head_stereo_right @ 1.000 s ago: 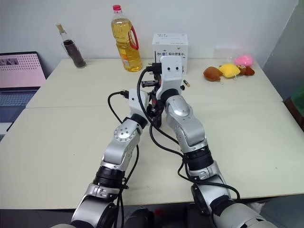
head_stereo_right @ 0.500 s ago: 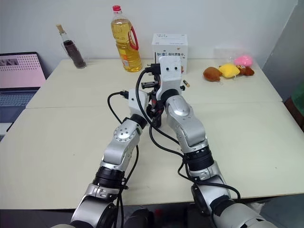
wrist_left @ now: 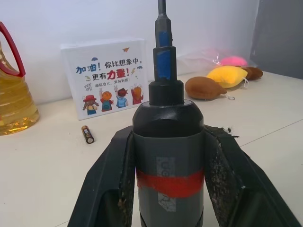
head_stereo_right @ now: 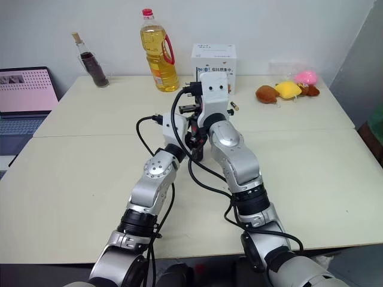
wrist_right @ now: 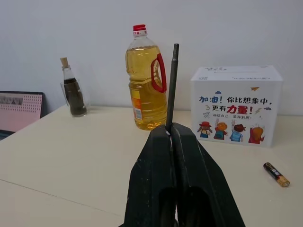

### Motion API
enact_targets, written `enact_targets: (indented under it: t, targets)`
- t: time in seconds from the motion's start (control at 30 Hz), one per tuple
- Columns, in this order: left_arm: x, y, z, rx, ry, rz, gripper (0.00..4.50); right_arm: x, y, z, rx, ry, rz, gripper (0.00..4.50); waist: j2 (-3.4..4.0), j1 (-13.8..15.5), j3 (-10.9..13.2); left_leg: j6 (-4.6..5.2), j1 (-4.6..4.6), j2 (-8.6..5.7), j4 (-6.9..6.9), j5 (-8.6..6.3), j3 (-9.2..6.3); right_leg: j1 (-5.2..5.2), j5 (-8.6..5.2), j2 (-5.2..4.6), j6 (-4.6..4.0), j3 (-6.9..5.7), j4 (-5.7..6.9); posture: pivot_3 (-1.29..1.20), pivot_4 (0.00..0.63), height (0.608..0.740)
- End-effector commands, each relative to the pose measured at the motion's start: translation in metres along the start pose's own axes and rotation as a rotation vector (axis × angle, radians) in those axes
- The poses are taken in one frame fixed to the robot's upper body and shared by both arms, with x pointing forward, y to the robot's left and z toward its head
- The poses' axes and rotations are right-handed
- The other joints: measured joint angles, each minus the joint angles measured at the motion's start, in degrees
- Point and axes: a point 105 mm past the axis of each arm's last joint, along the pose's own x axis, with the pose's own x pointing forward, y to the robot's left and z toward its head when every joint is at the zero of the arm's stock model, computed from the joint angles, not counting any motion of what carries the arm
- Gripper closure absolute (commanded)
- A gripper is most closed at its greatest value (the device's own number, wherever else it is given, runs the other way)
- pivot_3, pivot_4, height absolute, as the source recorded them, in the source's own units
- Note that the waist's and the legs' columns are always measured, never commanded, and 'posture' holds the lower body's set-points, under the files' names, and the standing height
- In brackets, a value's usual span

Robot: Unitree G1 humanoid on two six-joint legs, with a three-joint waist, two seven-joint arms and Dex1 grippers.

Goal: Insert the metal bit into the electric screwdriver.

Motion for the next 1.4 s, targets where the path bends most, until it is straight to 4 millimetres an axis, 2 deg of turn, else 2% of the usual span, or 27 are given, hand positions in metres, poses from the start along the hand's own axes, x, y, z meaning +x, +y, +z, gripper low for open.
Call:
enact_targets:
  t: [0.03, 0.07, 0.17, 0.33, 0.43, 0.47, 0.53, 0.67, 0.73, 0.8, 0.9, 0.97, 1.03, 1.13, 1.23, 1.33, 1.4]
  targets:
    - [-0.008, 0.013, -0.03, 0.019, 0.114, 0.042, 2.83, -0.002, 0.006, 0.003, -0.005, -0.024, 0.023, 3.37, 0.01, -0.03, 0.01, 0.0, -0.02, 0.0, 0.0, 0.0, 0.01, -0.02, 0.0, 0.0, 0.0, 0.0, 0.0, 0.0, 0.15, 0.74]
    - [-0.008, 0.013, -0.03, 0.019, 0.114, 0.042, 2.83, -0.002, 0.005, 0.005, -0.006, -0.032, 0.021, 3.24, 0.01, -0.03, 0.01, 0.0, -0.01, 0.01, 0.0, 0.0, 0.01, -0.02, 0.0, 0.01, 0.0, 0.01, 0.0, 0.0, 0.15, 0.74]
    - [-0.007, 0.014, -0.03, 0.018, 0.114, 0.041, 2.83, -0.003, -0.003, 0.019, 0.042, -0.095, 0.002, 2.44, 0.01, -0.04, 0.01, 0.0, -0.02, 0.01, -0.01, 0.0, 0.01, -0.03, 0.0, 0.02, 0.0, 0.01, 0.0, 0.0, 0.15, 0.74]
    - [-0.007, 0.014, -0.03, 0.019, 0.114, 0.039, 2.83, -0.006, -0.014, 0.045, 0.119, -0.178, 0.017, 1.37, 0.01, -0.03, 0.01, 0.0, -0.03, 0.01, -0.01, 0.0, 0.0, -0.03, 0.0, 0.03, 0.0, 0.0, -0.02, 0.0, 0.15, 0.74]
    - [-0.006, 0.016, -0.029, 0.02, 0.113, 0.036, 2.83, -0.009, -0.026, 0.056, 0.201, -0.19, 0.06, 0.69, 0.02, -0.05, 0.02, 0.01, -0.03, 0.03, -0.01, 0.0, 0.0, -0.04, 0.0, 0.07, 0.0, -0.01, -0.01, 0.0, 0.15, 0.74]
    - [-0.007, 0.019, -0.028, 0.018, 0.111, 0.036, 2.83, -0.01, -0.031, 0.061, 0.225, -0.186, 0.095, 0.29, 0.02, -0.04, 0.02, 0.01, -0.03, 0.03, -0.01, 0.0, -0.01, -0.04, 0.0, 0.09, -0.01, -0.02, -0.01, 0.0, 0.15, 0.74]
    - [-0.006, 0.026, -0.026, 0.021, 0.105, 0.03, 2.83, -0.015, -0.043, 0.069, 0.237, -0.178, 0.149, 0.01, 0.01, 0.01, 0.02, 0.01, -0.03, 0.04, -0.01, 0.0, -0.01, -0.04, 0.01, 0.09, -0.01, -0.02, -0.02, 0.0, 0.15, 0.74]
    - [-0.003, 0.04, -0.014, 0.007, 0.074, 0.009, 2.83, -0.029, -0.067, 0.08, 0.213, -0.163, 0.209, 0.01, 0.02, -0.13, 0.03, 0.01, -0.03, 0.04, -0.01, -0.01, 0.02, -0.02, 0.01, 0.1, -0.02, -0.04, -0.04, 0.0, 0.15, 0.74]
    - [0.002, 0.056, 0.005, -0.022, 0.045, -0.018, 2.83, -0.044, -0.086, 0.08, 0.15, -0.129, 0.22, 0.01, 0.03, -0.3, 0.1, 0.02, -0.02, 0.08, -0.04, -0.01, 0.03, -0.04, 0.03, 0.17, -0.06, -0.02, -0.04, 0.0, 0.15, 0.74]
    - [0.005, 0.069, 0.022, -0.015, 0.039, -0.075, 2.83, -0.06, -0.095, 0.075, 0.091, -0.085, 0.253, 0.01, 0.04, -0.48, 0.17, 0.03, -0.15, 0.09, -0.03, -0.01, -0.02, -0.08, 0.04, 0.22, -0.08, -0.05, -0.07, 0.0, 0.15, 0.74]
    - [0.0, 0.083, 0.041, 0.022, 0.076, -0.193, 2.83, -0.081, -0.096, 0.062, -0.02, -0.024, 0.304, 0.01, 0.07, -1.19, 0.35, 0.08, -0.18, 0.25, -0.08, -0.03, -0.01, -0.17, 0.04, 0.45, -0.14, -0.04, -0.13, 0.0, 0.15, 0.74]
    - [-0.011, 0.09, 0.053, 0.12, 0.139, -0.322, 2.83, -0.101, -0.093, 0.049, -0.066, 0.022, 0.348, 0.01, 0.12, -1.27, 0.49, 0.12, -0.24, 0.35, -0.13, -0.06, -0.02, -0.25, 0.02, 0.53, -0.17, -0.04, -0.15, 0.0, 0.15, 0.74]
    - [-0.023, 0.093, 0.056, 0.211, 0.224, -0.441, 2.83, -0.117, -0.088, 0.037, -0.095, 0.068, 0.392, 0.01, 0.12, -1.01, 0.66, 0.1, -0.47, 0.48, -0.12, -0.05, 0.0, -0.34, 0.0, 0.6, -0.21, -0.14, -0.2, 0.0, 0.15, 0.74]
    - [-0.044, 0.092, 0.047, 0.322, 0.389, -0.622, 2.83, -0.14, -0.078, 0.023, -0.11, 0.131, 0.482, 0.01, 0.19, -0.21, 0.9, 0.08, -0.56, 0.56, -0.09, -0.04, 0.01, -0.42, 0.0, 0.62, -0.21, -0.15, -0.21, 0.0, 0.15, 0.74]
    - [-0.053, 0.09, 0.028, 0.402, 0.508, -0.727, 2.83, -0.153, -0.068, 0.018, -0.096, 0.157, 0.556, 0.01, 0.19, 0.42, 0.91, 0.08, -0.5, 0.51, -0.01, -0.05, 0.09, -0.4, -0.01, 0.6, -0.21, -0.16, -0.2, 0.0, 0.15, 0.74]
    - [-0.048, 0.086, 0.005, 0.472, 0.565, -0.764, 2.83, -0.158, -0.065, 0.011, -0.129, 0.174, 0.578, 0.01, 0.12, 0.98, 0.95, 0.08, -0.49, 0.53, 0.09, -0.05, 0.16, -0.31, 0.01, 0.61, -0.23, -0.17, -0.2, 0.0, 0.15, 0.74]
    - [-0.035, 0.076, -0.008, 0.48, 0.557, -0.763, 2.83, -0.16, -0.063, 0.004, -0.146, 0.188, 0.594, 0.01, 0.08, 1.37, 0.96, 0.08, -0.46, 0.52, 0.13, -0.05, 0.17, -0.24, 0.01, 0.62, -0.24, -0.2, -0.21, 0.0, 0.15, 0.74]
